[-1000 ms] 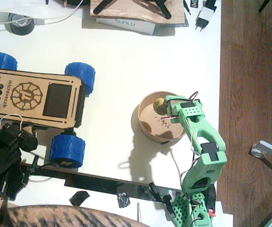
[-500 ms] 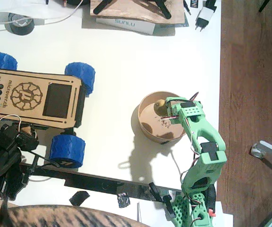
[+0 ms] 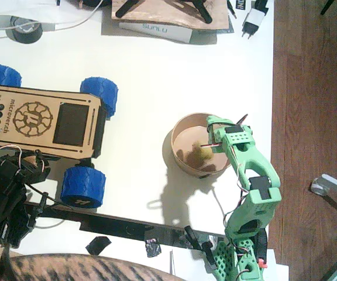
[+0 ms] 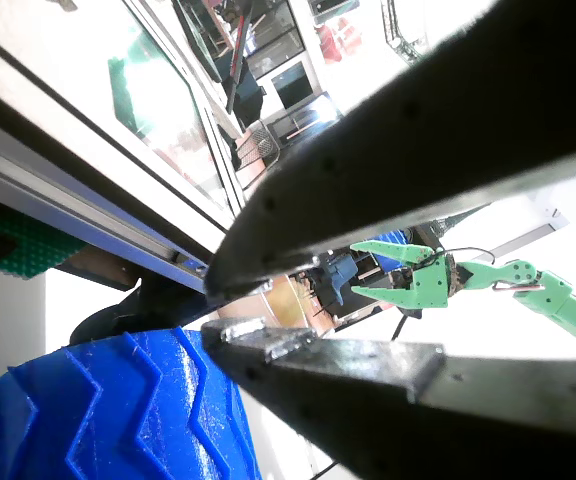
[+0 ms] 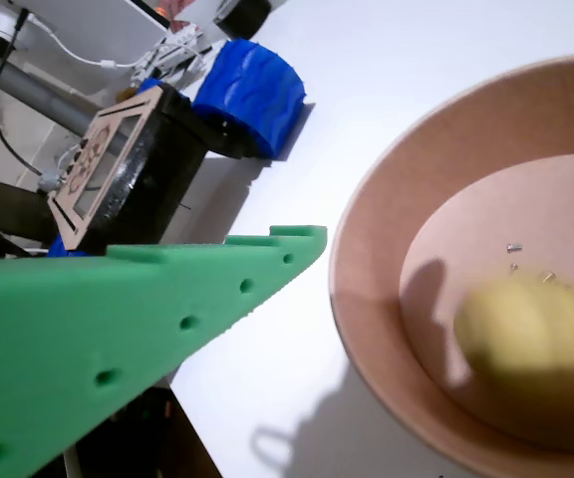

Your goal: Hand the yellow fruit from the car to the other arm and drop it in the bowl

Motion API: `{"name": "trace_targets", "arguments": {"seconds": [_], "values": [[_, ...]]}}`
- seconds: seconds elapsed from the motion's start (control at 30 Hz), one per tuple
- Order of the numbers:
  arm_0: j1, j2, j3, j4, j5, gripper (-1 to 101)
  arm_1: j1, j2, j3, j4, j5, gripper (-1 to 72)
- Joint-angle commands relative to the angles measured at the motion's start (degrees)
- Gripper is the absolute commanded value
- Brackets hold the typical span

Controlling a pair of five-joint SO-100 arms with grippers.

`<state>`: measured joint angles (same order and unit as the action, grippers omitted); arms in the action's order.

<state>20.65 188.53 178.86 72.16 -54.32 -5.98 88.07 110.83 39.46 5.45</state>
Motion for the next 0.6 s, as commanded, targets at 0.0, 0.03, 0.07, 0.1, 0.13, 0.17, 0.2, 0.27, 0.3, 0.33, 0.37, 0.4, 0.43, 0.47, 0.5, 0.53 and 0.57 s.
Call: {"name": "trace_targets", "arguments": {"seconds": [0.0,0.03,0.07,0.1,0.13,0.17,0.2,0.27,0.3,0.33,0.37,0.4,0.43,0.47,0.5,0.53,0.57], "values": [[-0.4,5.2,4.0,6.5,0.3,0,0.4,4.0,0.2,0.4,0.6,23.9],[-0.4,5.2,4.0,6.5,0.3,0,0.3,4.5,0.5,0.4,0.8,23.4],[-0.4,5.2,4.0,6.5,0.3,0,0.2,5.2,1.0,0.4,0.8,22.8],[-0.4,5.2,4.0,6.5,0.3,0,0.1,6.1,1.6,0.4,0.9,21.5],[-0.4,5.2,4.0,6.5,0.3,0,-0.1,7.3,2.5,0.4,1.1,17.8],[-0.4,5.2,4.0,6.5,0.3,0,-0.3,9.2,3.7,0.4,1.2,13.8],[-0.4,5.2,4.0,6.5,0.3,0,-0.5,11.6,5.2,0.4,1.4,10.5],[-0.4,5.2,4.0,6.5,0.3,0,-1.3,17.3,8.6,0.3,1.0,1.7],[-0.4,5.2,4.0,6.5,0.3,0,-1.7,20.2,10.5,0.3,0.5,0.2],[-0.4,5.2,4.0,6.5,0.3,0,-2.2,23.5,12.4,0.3,-0.3,0.2],[-0.4,5.2,4.0,6.5,0.3,0,-2.5,27.2,14.7,0.2,-0.5,0.2],[-0.4,5.2,4.0,6.5,0.3,0,-2.8,30.9,16.8,0.2,-0.6,0.1],[-0.4,5.2,4.0,6.5,0.3,0,-3.1,35.2,19.3,0.3,-0.9,0.1],[-0.4,5.2,4.0,6.5,0.3,0,-3.3,39.3,21.7,0.3,-1.1,0.1],[-0.4,5.2,4.0,6.5,0.3,0,-3.5,43.8,24.4,0.3,-1.4,0.1],[-0.4,5.2,4.0,6.5,0.3,0,-3.8,48.4,27.2,0.3,-2.0,0.1],[-0.4,5.2,4.0,6.5,0.3,0,-4.0,52.8,29.5,0.8,-2.6,0.1]]}}
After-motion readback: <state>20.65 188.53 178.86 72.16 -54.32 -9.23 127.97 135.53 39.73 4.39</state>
